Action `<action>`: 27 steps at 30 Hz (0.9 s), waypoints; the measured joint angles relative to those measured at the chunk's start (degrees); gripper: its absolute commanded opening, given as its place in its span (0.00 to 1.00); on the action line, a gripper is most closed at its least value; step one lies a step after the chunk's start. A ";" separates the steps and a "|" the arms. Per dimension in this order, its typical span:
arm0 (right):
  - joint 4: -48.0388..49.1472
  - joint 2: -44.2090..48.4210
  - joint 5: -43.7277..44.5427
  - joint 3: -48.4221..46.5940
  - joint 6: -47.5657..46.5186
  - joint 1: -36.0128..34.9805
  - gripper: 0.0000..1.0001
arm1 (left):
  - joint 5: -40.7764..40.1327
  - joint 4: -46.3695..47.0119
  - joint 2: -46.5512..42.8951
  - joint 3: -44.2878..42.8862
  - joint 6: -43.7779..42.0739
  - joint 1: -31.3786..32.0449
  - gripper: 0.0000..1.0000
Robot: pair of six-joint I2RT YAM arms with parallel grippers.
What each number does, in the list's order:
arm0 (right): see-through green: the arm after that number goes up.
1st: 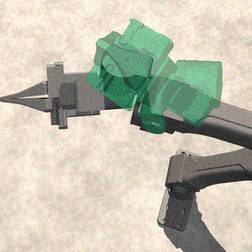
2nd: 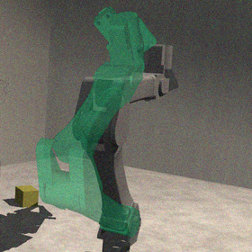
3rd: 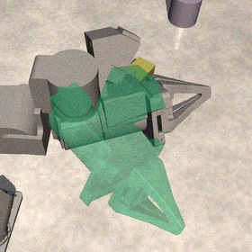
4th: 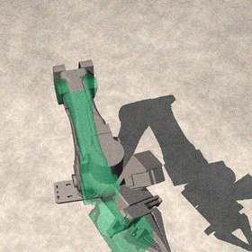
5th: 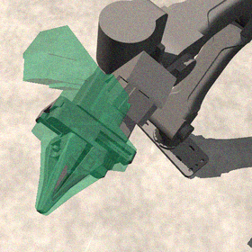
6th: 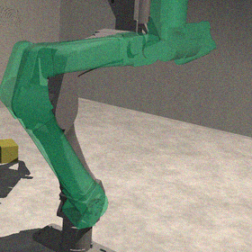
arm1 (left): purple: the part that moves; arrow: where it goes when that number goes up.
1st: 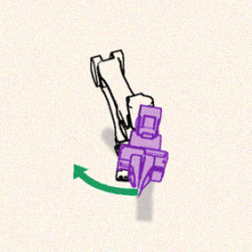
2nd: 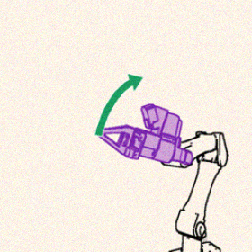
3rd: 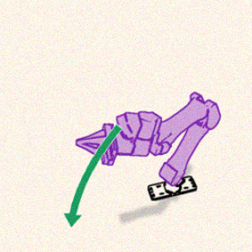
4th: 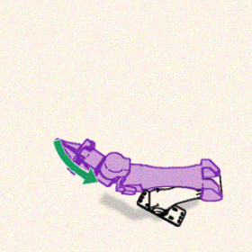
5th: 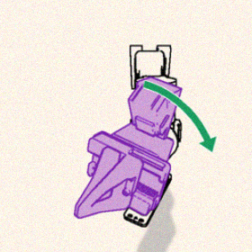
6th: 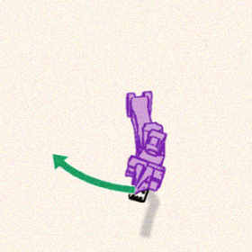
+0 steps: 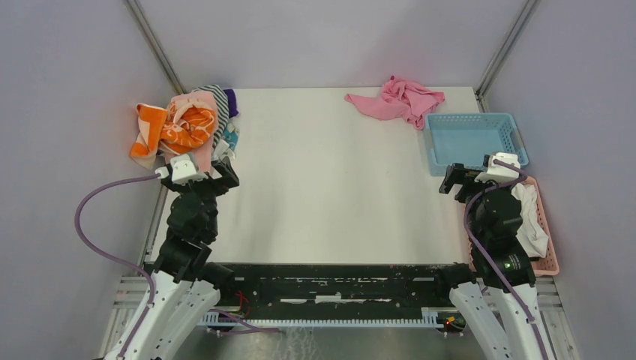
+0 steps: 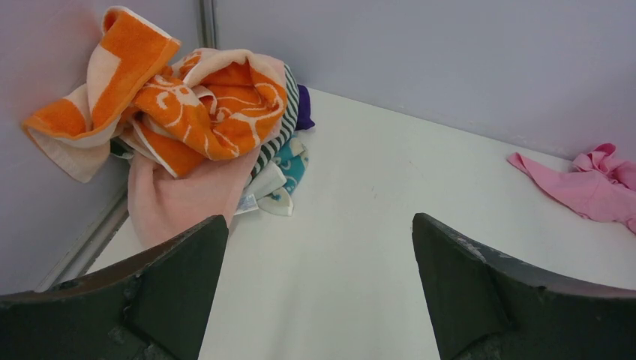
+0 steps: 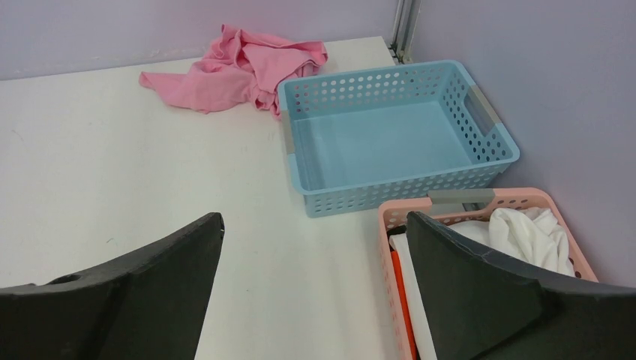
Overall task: Roll the towels
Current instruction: Pick up the towel at the corner of the board.
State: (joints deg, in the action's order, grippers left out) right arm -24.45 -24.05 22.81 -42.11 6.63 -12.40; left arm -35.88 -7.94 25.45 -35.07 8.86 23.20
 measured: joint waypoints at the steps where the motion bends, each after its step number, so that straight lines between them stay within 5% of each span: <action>1: 0.07 0.00 0.00 0.00 -0.04 0.00 1.00 | 0.02 0.00 -0.04 0.00 0.00 -0.02 0.99; 19: 0.26 0.55 -0.09 0.70 -0.09 -0.74 1.00 | 0.50 1.42 1.88 0.20 0.00 -0.39 0.99; 27: 0.22 1.33 -2.27 0.72 -0.04 -1.55 1.00 | 0.07 1.84 23.98 -9.88 0.00 -2.99 0.99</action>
State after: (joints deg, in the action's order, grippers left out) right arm -24.23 -22.72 20.53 -41.39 6.59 -13.96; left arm -35.81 -6.11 49.43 -44.95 8.86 20.21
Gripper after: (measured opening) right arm 0.999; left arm 0.992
